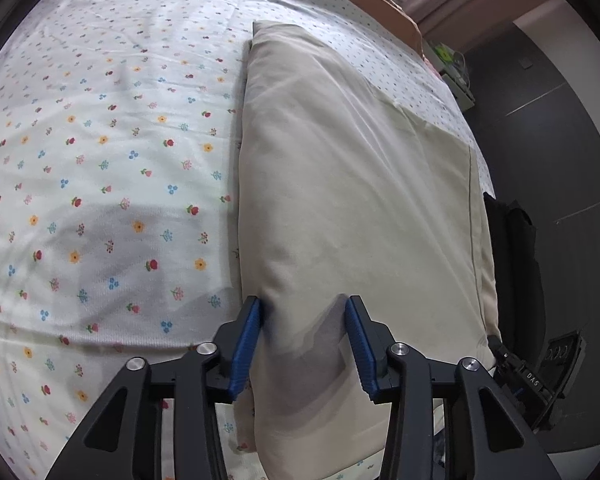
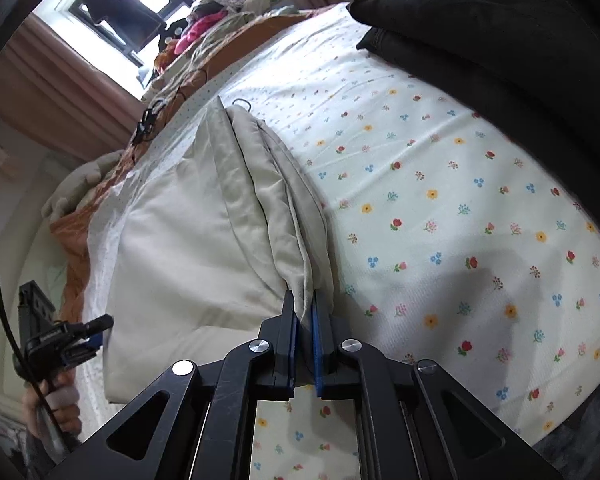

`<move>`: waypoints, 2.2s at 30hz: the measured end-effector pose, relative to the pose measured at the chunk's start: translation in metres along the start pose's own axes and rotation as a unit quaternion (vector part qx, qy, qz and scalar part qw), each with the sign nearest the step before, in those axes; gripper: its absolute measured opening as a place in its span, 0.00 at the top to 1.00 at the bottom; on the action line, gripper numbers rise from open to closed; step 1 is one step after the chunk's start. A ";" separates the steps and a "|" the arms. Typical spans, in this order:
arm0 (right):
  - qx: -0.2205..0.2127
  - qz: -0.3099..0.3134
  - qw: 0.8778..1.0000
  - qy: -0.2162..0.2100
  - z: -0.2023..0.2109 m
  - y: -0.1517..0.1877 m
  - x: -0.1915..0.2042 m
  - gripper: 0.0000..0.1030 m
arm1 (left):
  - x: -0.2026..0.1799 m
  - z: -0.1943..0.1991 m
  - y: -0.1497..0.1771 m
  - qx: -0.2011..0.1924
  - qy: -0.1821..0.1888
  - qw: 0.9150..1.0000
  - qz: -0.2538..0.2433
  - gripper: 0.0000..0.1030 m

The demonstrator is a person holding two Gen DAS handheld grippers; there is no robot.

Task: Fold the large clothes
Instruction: 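Grasp the folded jacket edge with the left gripper while the right gripper grasps the drawstring end, then lift the folded jacket with both grippers and carry it toward the bed head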

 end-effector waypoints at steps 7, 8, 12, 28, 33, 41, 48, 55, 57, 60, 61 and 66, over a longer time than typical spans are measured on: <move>0.000 0.002 0.999 -0.044 0.000 -0.033 0.002 0.24 | 0.011 0.003 -0.018 -0.014 0.014 1.000 0.019 0.46; 0.004 0.007 0.998 -0.057 -0.003 -0.040 0.003 0.24 | 0.012 0.002 -0.020 -0.014 0.013 1.000 0.021 0.46; 0.044 0.009 0.995 -0.086 -0.030 -0.063 0.006 0.23 | 0.016 -0.010 -0.035 -0.007 0.012 0.999 0.029 0.46; 0.148 0.039 0.980 -0.128 -0.144 -0.149 0.030 0.23 | 0.025 -0.040 -0.097 -0.018 0.017 0.999 0.036 0.46; 0.167 0.034 0.972 -0.164 -0.171 -0.163 0.038 0.28 | 0.025 -0.046 -0.118 -0.022 0.008 0.999 0.036 0.46; 0.187 0.003 0.965 -0.185 -0.202 -0.184 0.038 0.49 | 0.020 -0.062 -0.148 -0.025 -0.013 0.999 0.030 0.46; 0.196 0.012 0.965 -0.177 -0.208 -0.185 0.040 0.67 | 0.015 -0.077 -0.170 -0.031 -0.026 0.998 0.039 0.51; 0.152 0.043 0.970 -0.187 -0.177 -0.185 0.065 0.86 | -0.007 -0.056 -0.165 -0.056 -0.043 0.998 0.006 0.75; 0.142 0.044 0.969 -0.196 -0.164 -0.183 0.074 0.86 | -0.011 -0.040 -0.161 -0.072 -0.033 0.997 0.003 0.77; 0.117 0.065 0.968 -0.211 -0.137 -0.179 0.093 0.86 | -0.020 -0.016 -0.156 -0.092 -0.022 0.996 -0.004 0.79; 0.108 0.073 0.968 -0.215 -0.125 -0.176 0.100 0.86 | -0.021 -0.009 -0.155 -0.097 -0.019 0.995 -0.005 0.79; 0.073 0.102 0.967 -0.224 -0.075 -0.163 0.128 0.86 | -0.035 0.043 -0.136 -0.138 -0.008 0.990 -0.010 0.81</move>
Point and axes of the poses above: each gripper's, at about its wrist camera, not at the fingertips, and z roughly against the way its jaws point, x to its left, y to its underside, the point moved 1 cm from there along -z, roughly the way its jaws point
